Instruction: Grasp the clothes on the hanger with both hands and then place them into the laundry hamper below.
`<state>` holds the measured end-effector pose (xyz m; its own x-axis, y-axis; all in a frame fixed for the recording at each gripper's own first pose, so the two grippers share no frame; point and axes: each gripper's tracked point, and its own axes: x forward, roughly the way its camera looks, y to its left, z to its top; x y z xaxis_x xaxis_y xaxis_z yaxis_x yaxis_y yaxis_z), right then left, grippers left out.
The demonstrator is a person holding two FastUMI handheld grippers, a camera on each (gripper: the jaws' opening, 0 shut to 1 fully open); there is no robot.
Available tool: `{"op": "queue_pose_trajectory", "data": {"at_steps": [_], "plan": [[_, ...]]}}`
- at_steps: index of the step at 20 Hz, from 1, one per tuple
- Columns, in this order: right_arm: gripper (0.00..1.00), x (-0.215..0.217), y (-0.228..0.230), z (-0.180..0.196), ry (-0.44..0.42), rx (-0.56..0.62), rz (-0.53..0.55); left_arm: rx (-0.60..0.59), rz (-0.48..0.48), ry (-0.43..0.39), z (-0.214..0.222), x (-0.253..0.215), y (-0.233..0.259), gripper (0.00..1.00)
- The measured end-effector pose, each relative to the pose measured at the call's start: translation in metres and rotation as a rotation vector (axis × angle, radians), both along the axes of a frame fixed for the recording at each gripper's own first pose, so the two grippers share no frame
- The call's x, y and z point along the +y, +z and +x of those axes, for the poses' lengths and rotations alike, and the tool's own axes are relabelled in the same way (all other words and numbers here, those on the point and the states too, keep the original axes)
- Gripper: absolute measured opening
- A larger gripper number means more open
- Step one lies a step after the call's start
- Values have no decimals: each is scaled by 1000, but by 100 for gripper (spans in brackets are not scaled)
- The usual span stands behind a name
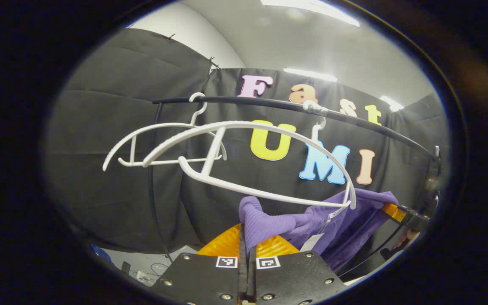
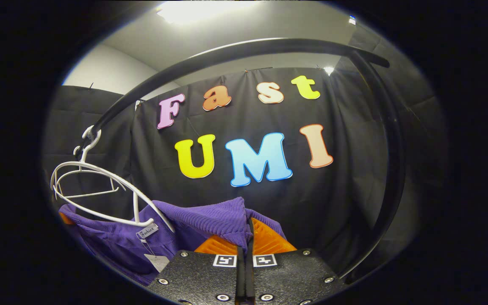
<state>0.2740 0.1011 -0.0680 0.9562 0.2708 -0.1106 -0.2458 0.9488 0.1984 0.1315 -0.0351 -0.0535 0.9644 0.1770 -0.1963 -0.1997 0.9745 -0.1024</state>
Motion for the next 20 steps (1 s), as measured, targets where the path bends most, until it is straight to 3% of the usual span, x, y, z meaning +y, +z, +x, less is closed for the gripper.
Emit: {"op": "queue_pose_trajectory", "data": {"at_steps": [3, 4, 7, 9, 10, 12, 13, 17, 18, 20], "plan": [[0, -12, -14, -6, 11, 16, -15, 33, 11, -8, -2, -12, -8, 5], [0, -17, -17, -7, 6, 18, -11, 47, 13, -13, -3, -16, -12, 1], [0, -31, -31, -15, -16, 62, 16, 85, 16, -27, -10, -20, -23, 1], [0, -40, -40, -32, -30, 93, 17, 103, 9, -47, -17, -25, -31, 1], [0, -44, -44, -38, -38, 102, 9, 111, 11, -58, -21, -27, -34, 6], [0, -49, -48, -54, -47, 119, -4, 129, 14, -78, -29, -26, -40, 1], [0, -49, -48, -61, -51, 128, -8, 137, 10, -93, -35, -28, -44, 5], [0, -38, -59, -102, -77, 172, -42, 164, 17, -160, -59, -26, -58, 6], [0, -33, -59, -114, -82, 185, -49, 168, 16, -182, -67, -24, -60, 1], [0, -22, -58, -141, -92, 199, -65, 173, 0, -221, -81, -16, -63, 6]]}}
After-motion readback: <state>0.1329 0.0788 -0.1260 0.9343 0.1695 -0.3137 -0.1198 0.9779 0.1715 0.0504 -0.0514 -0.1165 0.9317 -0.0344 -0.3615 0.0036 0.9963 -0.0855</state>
